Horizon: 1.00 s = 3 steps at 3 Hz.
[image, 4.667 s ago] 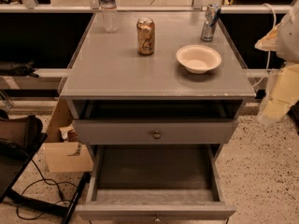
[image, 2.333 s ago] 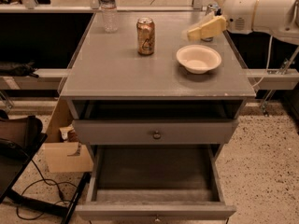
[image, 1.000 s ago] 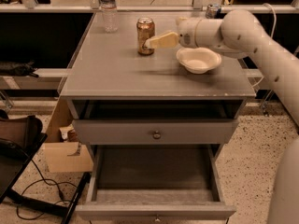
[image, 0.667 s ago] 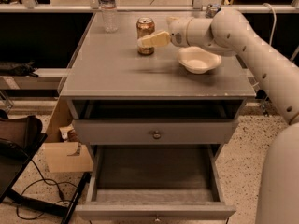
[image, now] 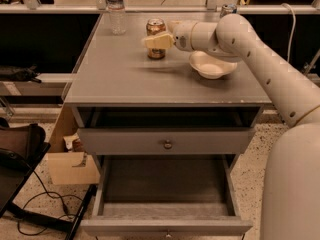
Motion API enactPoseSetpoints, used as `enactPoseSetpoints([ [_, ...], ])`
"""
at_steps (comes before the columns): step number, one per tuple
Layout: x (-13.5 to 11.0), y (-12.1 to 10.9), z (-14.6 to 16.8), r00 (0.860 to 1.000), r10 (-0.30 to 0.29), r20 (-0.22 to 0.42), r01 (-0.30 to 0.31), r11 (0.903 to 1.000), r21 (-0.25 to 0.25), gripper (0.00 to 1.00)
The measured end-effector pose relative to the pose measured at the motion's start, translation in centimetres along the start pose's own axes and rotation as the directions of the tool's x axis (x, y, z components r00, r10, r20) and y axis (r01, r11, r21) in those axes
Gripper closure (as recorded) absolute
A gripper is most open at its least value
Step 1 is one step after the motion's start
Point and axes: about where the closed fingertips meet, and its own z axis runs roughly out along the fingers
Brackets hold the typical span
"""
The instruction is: Place orange can into middle drawer
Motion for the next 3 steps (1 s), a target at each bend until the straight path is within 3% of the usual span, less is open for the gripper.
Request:
enactPoseSetpoints([
  [1,1.0,-0.8,2.2,1.0,-0.011,0.002,0.011,0.9996,-0.026,0.42],
  [2,-0.8,-2.1,1.8,0.999,-0.026,0.034,0.027,0.9996,-0.007,0.66],
  [3,-0.9,-1.9,1.7,0.999,-0.028,0.031,0.029,0.9995,-0.009,0.96],
])
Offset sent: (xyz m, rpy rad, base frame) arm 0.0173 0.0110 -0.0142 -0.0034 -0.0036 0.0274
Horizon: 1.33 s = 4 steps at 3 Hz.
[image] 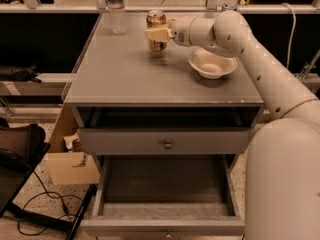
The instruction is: Place orange can into middle drawer
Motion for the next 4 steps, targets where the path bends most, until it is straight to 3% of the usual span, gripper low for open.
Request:
enactPoseSetpoints([
  [1,-0.1,0.3,-0.1,1.0,-0.003,-0.004,0.003,1.0,-0.003,1.0],
  [2,-1.4,2.0,-2.9,1.0,-0.026,-0.008,0.026,0.9997,-0.001,1.0],
  [3,-7.7,6.1,-9.8,0.992,-0.118,0.039,0.116,0.9917,0.056,1.0],
  [4,-12.4,12.1,-16.6,0.982,-0.188,0.03,0.184,0.9774,0.105,1.0],
])
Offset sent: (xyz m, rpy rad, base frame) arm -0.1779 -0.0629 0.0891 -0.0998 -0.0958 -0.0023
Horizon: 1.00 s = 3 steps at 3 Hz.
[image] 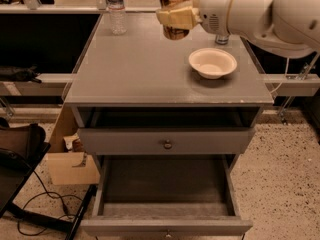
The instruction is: Place orange can into middle drawer
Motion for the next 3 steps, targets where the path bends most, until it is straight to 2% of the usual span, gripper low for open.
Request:
enactPoseSetpoints([
  [1,4.5,5.3,-9.0,0.988,0.02,-0.155,-0.019,0.9998,0.01,1.0],
  [2,11.7,6.5,-13.9,0.966,0.061,-0.252,-0.06,0.9981,0.013,1.0],
  [3,21.6,10.8,-18.4,0.96,0.151,-0.236,-0.159,0.9872,-0.016,1.0],
])
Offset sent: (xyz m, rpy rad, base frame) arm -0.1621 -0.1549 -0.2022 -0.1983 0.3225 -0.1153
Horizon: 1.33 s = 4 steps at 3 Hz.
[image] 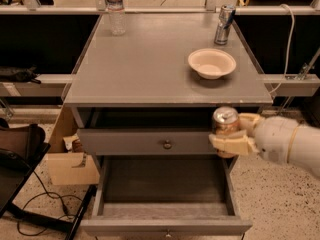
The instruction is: Place orange can into middle drawer
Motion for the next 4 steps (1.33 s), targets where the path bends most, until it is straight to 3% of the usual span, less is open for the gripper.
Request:
enactPoseSetpoints([
  [1,8.0,1.0,0.7,0.999,0.025,0.046,-0.023,0.9992,-0.033,1.0],
  [2,13.6,0.5,3.0,0.994,0.026,0.102,-0.019,0.9973,-0.07,1.0],
  [3,15.6,0.6,4.0,0.991,0.048,0.124,-0.038,0.9955,-0.087,1.0],
  [4,15.6,0.6,4.0,0.991,0.048,0.124,-0.038,0.9955,-0.087,1.0],
])
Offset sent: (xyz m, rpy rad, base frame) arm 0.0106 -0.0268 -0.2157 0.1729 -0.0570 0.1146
